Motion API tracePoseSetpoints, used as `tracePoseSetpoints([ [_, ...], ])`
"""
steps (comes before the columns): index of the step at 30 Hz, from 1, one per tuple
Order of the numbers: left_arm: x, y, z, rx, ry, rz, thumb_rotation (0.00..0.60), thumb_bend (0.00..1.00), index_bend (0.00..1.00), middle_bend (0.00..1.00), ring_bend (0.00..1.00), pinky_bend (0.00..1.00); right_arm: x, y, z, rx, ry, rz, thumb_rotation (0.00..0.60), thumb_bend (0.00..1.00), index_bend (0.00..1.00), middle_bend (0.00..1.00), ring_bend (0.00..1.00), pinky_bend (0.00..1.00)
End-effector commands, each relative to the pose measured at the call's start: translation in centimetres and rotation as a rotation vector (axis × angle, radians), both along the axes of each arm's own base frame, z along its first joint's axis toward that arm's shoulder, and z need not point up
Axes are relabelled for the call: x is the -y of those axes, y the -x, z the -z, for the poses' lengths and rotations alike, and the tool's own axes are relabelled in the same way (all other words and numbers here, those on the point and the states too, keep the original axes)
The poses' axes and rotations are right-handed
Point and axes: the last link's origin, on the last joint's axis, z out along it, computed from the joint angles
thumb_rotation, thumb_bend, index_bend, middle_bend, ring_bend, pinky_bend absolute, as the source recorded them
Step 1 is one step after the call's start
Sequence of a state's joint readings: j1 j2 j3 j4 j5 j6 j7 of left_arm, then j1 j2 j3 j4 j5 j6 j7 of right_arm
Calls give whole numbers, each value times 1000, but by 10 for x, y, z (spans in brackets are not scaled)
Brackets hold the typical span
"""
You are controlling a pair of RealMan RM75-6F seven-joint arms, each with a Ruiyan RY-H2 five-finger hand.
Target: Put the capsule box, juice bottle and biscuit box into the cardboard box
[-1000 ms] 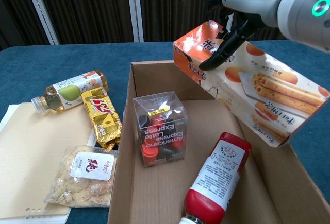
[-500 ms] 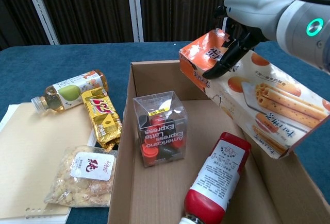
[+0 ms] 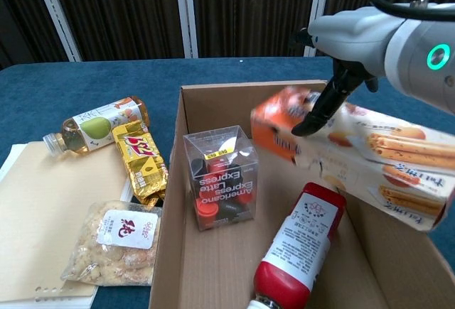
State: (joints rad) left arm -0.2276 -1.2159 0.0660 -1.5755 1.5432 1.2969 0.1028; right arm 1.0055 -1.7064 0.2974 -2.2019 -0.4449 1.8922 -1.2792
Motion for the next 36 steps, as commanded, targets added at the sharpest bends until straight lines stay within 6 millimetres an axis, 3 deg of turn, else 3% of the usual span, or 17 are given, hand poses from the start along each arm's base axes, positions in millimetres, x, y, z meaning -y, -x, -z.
tracePoseSetpoints([
  [1, 1, -1, -1, 5, -1, 5, 503, 0, 0, 0, 0, 0, -5, -4, 2, -8, -12, -4, 600, 0, 0, 0, 4, 341],
  [4, 3, -1, -4, 16, -9, 11, 506, 0, 0, 0, 0, 0, -8, -6, 4, -4, -21, -1, 600, 0, 0, 0, 0, 281],
  [14, 5, -1, -9, 31, -13, 21, 504, 0, 0, 0, 0, 0, -14, -18, -3, 24, 5, -47, 600, 0, 0, 0, 0, 233],
  [20, 6, -1, -11, 36, -24, 24, 504, 0, 0, 0, 0, 0, -10, -18, -20, 67, 47, -114, 600, 0, 0, 0, 0, 69],
  [25, 6, -1, -19, 50, -67, 26, 504, 0, 0, 0, 0, 0, -3, 5, -47, 136, 79, -173, 600, 0, 0, 0, 0, 55],
  [36, 3, 0, -17, 25, -102, 4, 506, 0, 0, 0, 0, 0, 30, 99, -101, 303, 113, -309, 600, 0, 0, 0, 0, 54],
])
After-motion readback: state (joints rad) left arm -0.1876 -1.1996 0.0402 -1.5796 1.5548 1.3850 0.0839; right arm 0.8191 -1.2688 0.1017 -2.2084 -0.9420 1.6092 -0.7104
